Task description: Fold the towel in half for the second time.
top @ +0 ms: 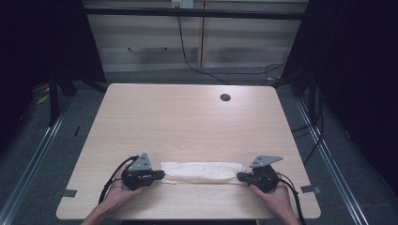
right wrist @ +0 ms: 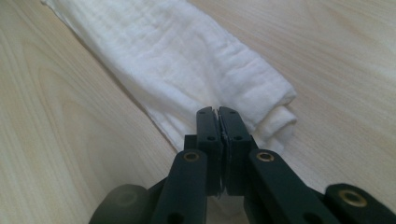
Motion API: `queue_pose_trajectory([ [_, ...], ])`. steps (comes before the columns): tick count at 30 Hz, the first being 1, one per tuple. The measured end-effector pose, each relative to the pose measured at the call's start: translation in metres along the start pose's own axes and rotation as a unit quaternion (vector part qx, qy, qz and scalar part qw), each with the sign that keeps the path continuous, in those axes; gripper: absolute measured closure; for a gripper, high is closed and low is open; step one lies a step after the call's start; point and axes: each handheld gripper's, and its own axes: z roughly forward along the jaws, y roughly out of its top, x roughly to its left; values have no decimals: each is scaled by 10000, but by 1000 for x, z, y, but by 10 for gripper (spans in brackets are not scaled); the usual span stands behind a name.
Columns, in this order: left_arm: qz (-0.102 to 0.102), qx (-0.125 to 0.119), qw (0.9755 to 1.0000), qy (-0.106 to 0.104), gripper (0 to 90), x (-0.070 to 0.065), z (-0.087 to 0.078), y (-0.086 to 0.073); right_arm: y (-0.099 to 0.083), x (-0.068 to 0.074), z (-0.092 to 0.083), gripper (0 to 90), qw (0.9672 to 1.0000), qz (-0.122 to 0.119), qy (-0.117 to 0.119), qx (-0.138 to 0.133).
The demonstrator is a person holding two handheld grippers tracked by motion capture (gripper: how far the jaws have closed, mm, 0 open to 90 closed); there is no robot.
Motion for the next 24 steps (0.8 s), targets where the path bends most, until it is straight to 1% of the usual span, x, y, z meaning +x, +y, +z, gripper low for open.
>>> queue_pose_trajectory([
  [1, -31, -26, 10000, -17, 829, 0, 0, 0, -1, -1, 0, 865, 10000, 23, 47, -28],
  [3, -127, -8, 9999, -27, 747, 2, -2, 0, -3, -2, -1, 812, 9997, 115, 204, -123],
  [4, -168, -17, 9998, -76, 723, 2, -4, 0, -4, -3, -2, 807, 9994, 155, 262, -171],
  [5, -146, -38, 9998, -102, 707, 2, -6, 0, -4, -3, -3, 791, 9992, 133, 304, -216],
  [6, -166, -68, 9998, -105, 677, 3, -7, 0, -4, -3, -5, 767, 9991, 96, 302, -266],
  [7, -241, -108, 9996, -61, 644, 2, -9, 1, -4, -3, -7, 759, 9990, 139, 300, -310],
  [9, -268, -162, 9995, -61, 596, 3, -13, 2, -4, -4, -11, 721, 9983, 190, 339, -440],
  [10, -307, -222, 9993, -78, 575, 3, -15, 3, -3, -5, -13, 702, 9977, 227, 361, -519],
  [11, -362, -248, 9990, -47, 547, 4, -17, 4, -3, -5, -15, 674, 9972, 272, 372, -595],
  [13, -432, -284, 9987, 42, 493, 5, -20, 5, -1, -6, -18, 610, 9965, 361, 333, -682],
  [14, -503, -306, 9983, 44, 475, 5, -21, 5, 0, -6, -19, 590, 9962, 390, 317, -713],
  [16, -542, -333, 9980, -25, 429, 5, -23, 6, 2, -6, -22, 559, 9953, 435, 240, -826],
  [17, -568, -359, 9977, -45, 415, 5, -25, 6, 4, -5, -24, 551, 9947, 444, 244, -898],
  [18, -579, -381, 9976, -25, 398, 4, -26, 7, 6, -5, -26, 533, 9941, 443, 241, -960],
  [19, -605, -425, 9973, -34, 382, 5, -28, 8, 8, -4, -28, 500, 9934, 492, 200, -1018],
  [21, -698, -571, 9959, -27, 353, 5, -34, 10, 12, -3, -31, 483, 9929, 467, 60, -1092],
  [22, -768, -673, 9948, -38, 334, 7, -37, 10, 13, -3, -33, 470, 9926, 461, 10, -1127],
  [23, -830, -737, 9938, -9, 322, 9, -40, 10, 15, -3, -34, 458, 9920, 481, -60, -1165],
  [24, -889, -747, 9932, 101, 312, 10, -43, 10, 17, -3, -36, 457, 9915, 514, -141, -1186],
])
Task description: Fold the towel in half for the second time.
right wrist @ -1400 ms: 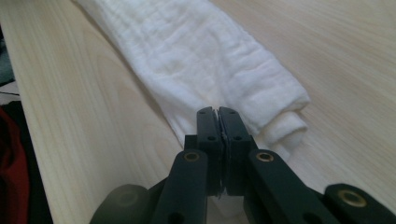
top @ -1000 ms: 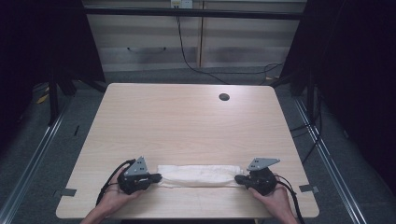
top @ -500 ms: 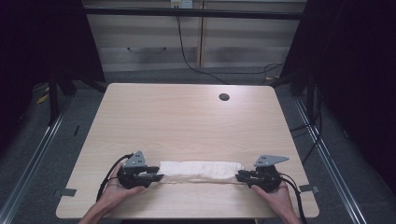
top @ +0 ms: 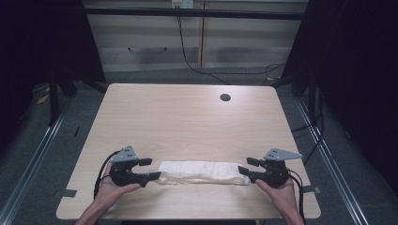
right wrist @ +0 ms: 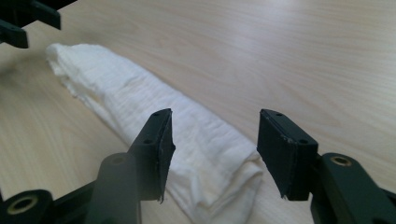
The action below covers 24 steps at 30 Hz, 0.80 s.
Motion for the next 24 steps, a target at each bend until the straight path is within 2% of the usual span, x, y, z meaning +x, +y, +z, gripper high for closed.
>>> queue_pose_trajectory([
  [3, -207, -8, 9993, 303, 293, 9, -12, -1, 4, -2, -5, 447, 9999, 59, -150, -56],
  [6, -378, 0, 9975, 601, 291, 18, -26, -6, 7, -5, -10, 437, 9995, 55, -284, -93],
  [8, -481, -9, 9962, 723, 291, 23, -35, -10, 7, -7, -14, 435, 9993, 51, -366, -89],
  [11, -728, 26, 9925, 986, 286, 28, -45, -18, 5, -10, -19, 423, 9984, 132, -538, -134],
  [15, -1004, -13, 9883, 1144, 278, 33, -54, -32, 0, -17, -26, 417, 9969, 250, -724, -179],
  [21, -1134, -52, 9836, 1402, 241, 38, -61, -49, -17, -27, -32, 411, 9941, 449, -977, -168],
  [22, -1145, 4, 9829, 1439, 234, 39, -62, -50, -21, -28, -33, 408, 9930, 499, -1049, -213],
  [24, -1101, 19, 9817, 1551, 221, 40, -62, -53, -29, -33, -34, 399, 9918, 663, -1062, -257],
])
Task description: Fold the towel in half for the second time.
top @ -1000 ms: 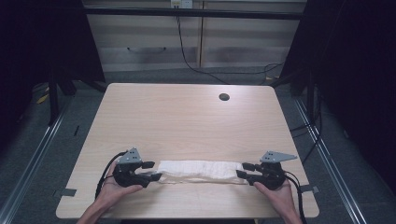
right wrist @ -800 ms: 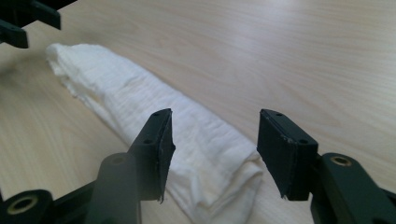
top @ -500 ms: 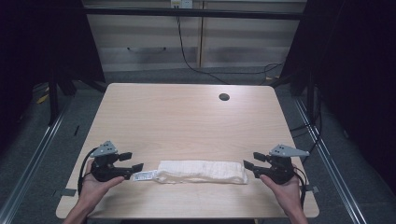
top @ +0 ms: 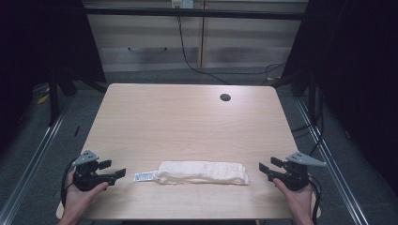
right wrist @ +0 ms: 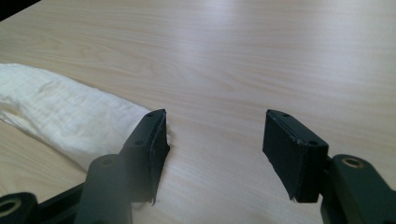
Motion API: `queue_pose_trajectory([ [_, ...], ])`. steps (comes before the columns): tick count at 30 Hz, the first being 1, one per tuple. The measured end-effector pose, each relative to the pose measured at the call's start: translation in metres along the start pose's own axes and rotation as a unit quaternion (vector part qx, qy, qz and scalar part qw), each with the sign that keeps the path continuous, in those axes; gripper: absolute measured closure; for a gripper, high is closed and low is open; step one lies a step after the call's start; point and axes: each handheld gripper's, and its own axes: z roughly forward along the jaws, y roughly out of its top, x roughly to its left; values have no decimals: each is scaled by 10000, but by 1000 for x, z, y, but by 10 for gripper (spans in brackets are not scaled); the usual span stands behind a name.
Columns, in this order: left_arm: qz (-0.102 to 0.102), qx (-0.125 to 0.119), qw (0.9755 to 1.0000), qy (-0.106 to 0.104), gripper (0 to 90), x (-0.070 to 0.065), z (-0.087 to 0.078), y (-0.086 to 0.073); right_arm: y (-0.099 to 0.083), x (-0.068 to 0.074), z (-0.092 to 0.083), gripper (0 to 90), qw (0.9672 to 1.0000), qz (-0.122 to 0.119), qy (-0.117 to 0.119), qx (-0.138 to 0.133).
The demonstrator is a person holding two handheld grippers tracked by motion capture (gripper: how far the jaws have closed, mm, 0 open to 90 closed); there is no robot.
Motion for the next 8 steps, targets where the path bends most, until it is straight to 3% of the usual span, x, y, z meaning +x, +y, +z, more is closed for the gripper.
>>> queue_pose_trajectory([
  [2, -56, 34, 10000, 45, 220, 2, 2, -2, -5, -4, 1, 389, 9998, -58, -130, 115],
  [8, 46, 98, 9999, -61, 198, -2, 7, -4, -7, -9, 2, 341, 9996, 133, -245, 89],
])
